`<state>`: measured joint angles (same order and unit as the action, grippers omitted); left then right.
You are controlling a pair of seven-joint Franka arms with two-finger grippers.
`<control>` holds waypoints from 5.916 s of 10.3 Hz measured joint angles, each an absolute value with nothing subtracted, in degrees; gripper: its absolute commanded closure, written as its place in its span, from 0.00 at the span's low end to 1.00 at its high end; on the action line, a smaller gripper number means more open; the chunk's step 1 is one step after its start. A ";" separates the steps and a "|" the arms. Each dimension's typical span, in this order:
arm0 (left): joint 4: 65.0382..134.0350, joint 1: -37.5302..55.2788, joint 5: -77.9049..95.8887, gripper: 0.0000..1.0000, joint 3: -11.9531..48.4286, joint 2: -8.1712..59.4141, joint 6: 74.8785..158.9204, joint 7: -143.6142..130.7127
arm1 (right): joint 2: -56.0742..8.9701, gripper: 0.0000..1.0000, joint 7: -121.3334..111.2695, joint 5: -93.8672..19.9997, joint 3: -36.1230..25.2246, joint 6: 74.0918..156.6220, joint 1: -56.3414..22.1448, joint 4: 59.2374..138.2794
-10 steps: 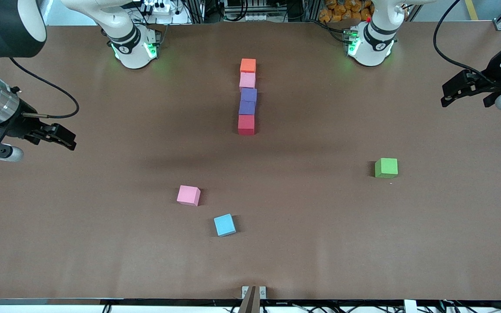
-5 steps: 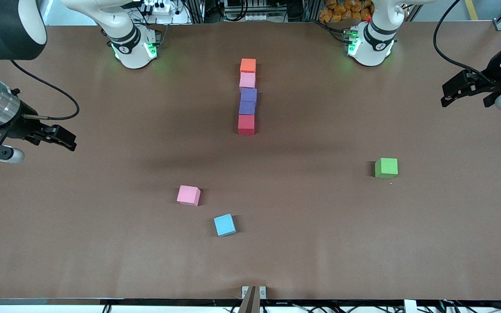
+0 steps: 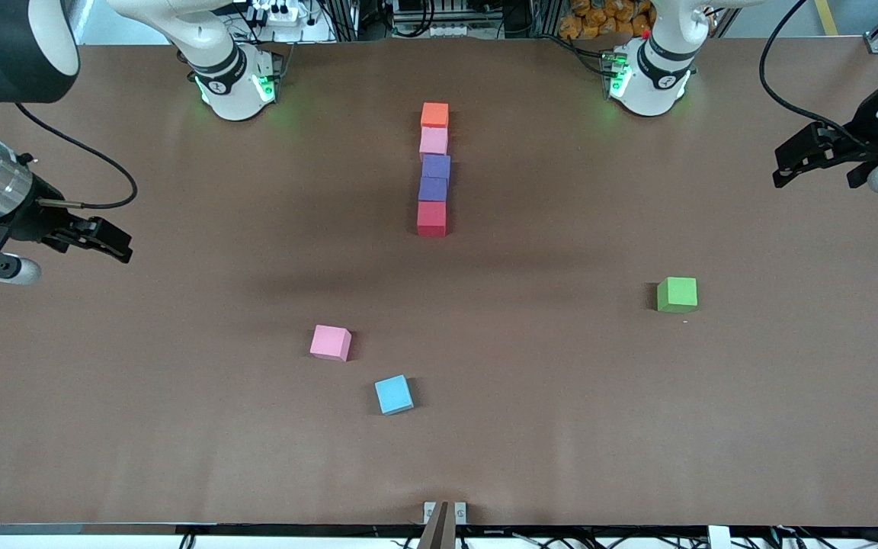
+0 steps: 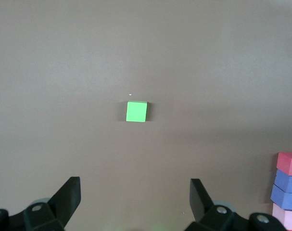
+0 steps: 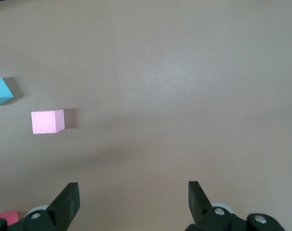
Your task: Arrange blocks into number 1
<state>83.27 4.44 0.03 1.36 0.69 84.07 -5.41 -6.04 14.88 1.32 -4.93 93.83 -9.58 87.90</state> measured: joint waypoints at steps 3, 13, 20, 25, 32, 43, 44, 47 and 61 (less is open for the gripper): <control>83.27 4.44 0.03 0.00 1.36 0.68 84.07 -5.41 | -5.15 0.00 14.90 1.29 -4.90 87.71 -9.63 83.07; 83.27 4.40 0.03 0.00 1.29 0.67 84.07 -5.41 | -2.66 0.00 14.88 1.28 -4.64 84.89 -9.79 82.75; 83.34 4.43 0.03 0.00 1.34 0.98 83.99 -5.41 | -2.66 0.00 14.83 1.28 -4.64 84.85 -9.79 82.76; 83.37 4.74 0.03 0.00 3.42 1.46 83.99 -5.97 | -2.66 0.00 14.79 1.28 -4.60 84.84 -9.80 82.76; 83.32 4.69 0.03 0.00 3.46 1.54 83.99 -7.91 | -2.66 0.00 14.77 1.25 -4.57 84.89 -9.80 82.75; 83.27 4.70 0.62 0.00 3.52 1.51 84.00 -7.91 | -2.92 0.00 7.74 1.35 -5.55 87.49 -6.60 86.15; 83.27 4.70 0.74 0.00 3.52 1.51 84.00 -7.91 | -2.92 0.00 7.39 1.35 -5.55 87.53 -6.58 86.64; 83.24 4.70 0.88 0.00 3.55 1.46 84.00 -7.91 | -2.96 0.00 5.23 1.35 -5.59 88.58 -5.35 88.31; 83.15 4.00 1.66 0.00 3.08 1.28 84.00 -12.22 | -3.30 0.00 5.30 1.35 -5.40 90.51 -3.86 90.67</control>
<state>83.15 4.00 1.66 3.08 1.28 84.00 -12.22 -3.30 5.30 1.35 -5.40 90.51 -3.86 90.67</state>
